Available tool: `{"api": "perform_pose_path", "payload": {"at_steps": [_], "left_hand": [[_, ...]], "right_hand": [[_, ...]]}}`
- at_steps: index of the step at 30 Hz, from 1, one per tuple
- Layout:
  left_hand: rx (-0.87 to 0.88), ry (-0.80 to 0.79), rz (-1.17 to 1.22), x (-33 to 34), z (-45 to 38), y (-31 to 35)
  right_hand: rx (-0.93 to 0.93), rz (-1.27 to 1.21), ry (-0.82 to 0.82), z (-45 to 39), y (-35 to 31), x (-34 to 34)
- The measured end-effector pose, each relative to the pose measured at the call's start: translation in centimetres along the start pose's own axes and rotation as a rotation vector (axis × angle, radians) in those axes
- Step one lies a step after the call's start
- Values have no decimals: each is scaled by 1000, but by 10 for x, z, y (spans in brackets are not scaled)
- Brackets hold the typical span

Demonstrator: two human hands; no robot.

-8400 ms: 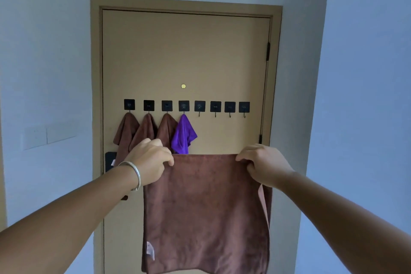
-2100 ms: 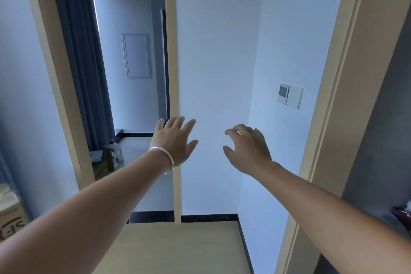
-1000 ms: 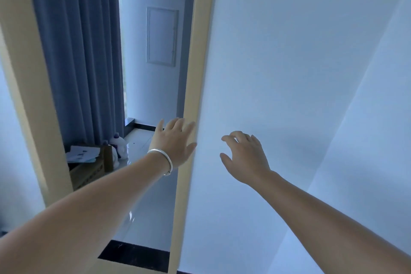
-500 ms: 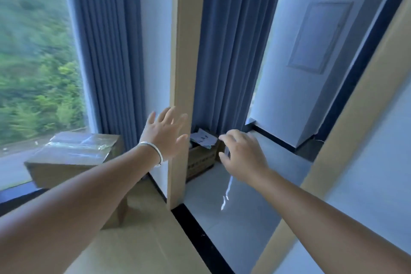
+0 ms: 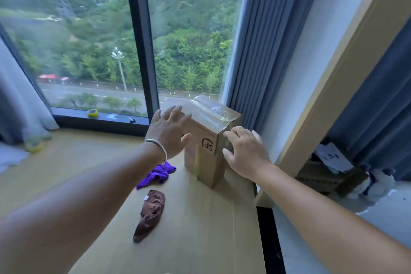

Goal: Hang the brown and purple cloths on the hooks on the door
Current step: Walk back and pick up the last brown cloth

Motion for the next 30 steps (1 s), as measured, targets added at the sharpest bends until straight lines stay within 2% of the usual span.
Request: {"api": "perform_pose_path", "payload": {"at_steps": [7, 17, 22, 30], "left_hand": [[-209, -102, 20, 79, -18, -121], [-451, -376, 79, 250, -31, -255], [-553, -473, 125, 315, -25, -290], [-734, -581, 245, 408, -36, -306]], "right_hand": [[-143, 3, -127, -114, -59, 85], [-213, 45, -401, -240, -99, 244], [-250, 53, -512, -274, -110, 310], [-382, -21, -595, -337, -124, 405]]}}
Point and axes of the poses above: each hand's wrist, its own z-axis away from the middle knuckle, its own x-axis out of the palm, y = z × x, the point moved 8 cm from there along -z, towards the middle knuckle, and after that the axes turned 8 degrees about -y, right-handed, at the moved point
